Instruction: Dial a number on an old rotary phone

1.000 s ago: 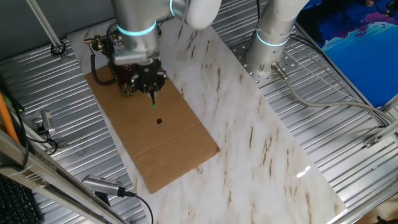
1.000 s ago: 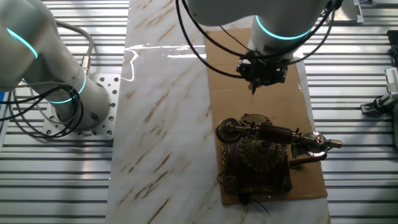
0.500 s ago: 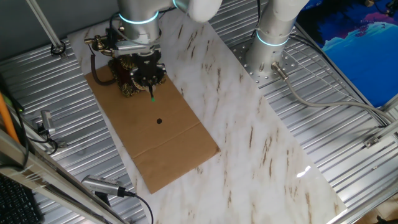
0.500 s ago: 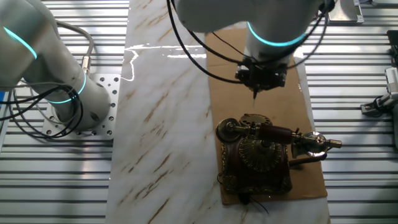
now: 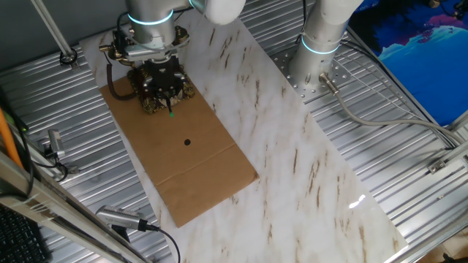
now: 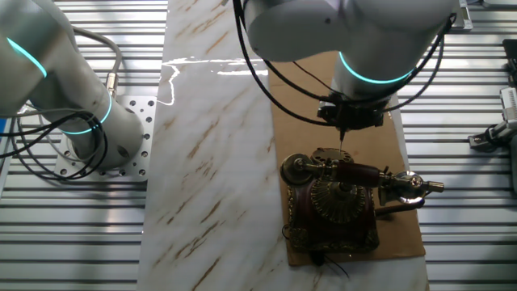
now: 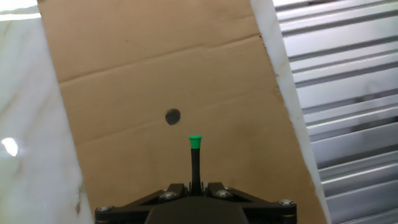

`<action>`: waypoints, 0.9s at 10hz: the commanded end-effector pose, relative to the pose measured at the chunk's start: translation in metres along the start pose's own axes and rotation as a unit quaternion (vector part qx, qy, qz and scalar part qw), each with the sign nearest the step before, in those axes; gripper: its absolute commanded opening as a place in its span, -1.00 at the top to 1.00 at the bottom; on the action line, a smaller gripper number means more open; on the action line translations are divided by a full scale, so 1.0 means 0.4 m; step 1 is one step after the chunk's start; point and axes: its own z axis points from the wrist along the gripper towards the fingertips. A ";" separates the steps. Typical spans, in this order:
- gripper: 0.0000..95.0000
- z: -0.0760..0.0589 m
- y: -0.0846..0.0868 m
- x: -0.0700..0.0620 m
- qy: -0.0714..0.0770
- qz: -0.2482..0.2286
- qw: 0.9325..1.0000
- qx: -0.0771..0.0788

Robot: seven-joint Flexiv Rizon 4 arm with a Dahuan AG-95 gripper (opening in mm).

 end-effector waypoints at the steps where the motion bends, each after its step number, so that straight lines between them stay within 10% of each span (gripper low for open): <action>1: 1.00 -0.006 0.008 0.005 -0.001 0.001 1.000 0.001; 9: 1.00 -0.005 0.025 0.040 -0.017 -0.001 1.000 0.012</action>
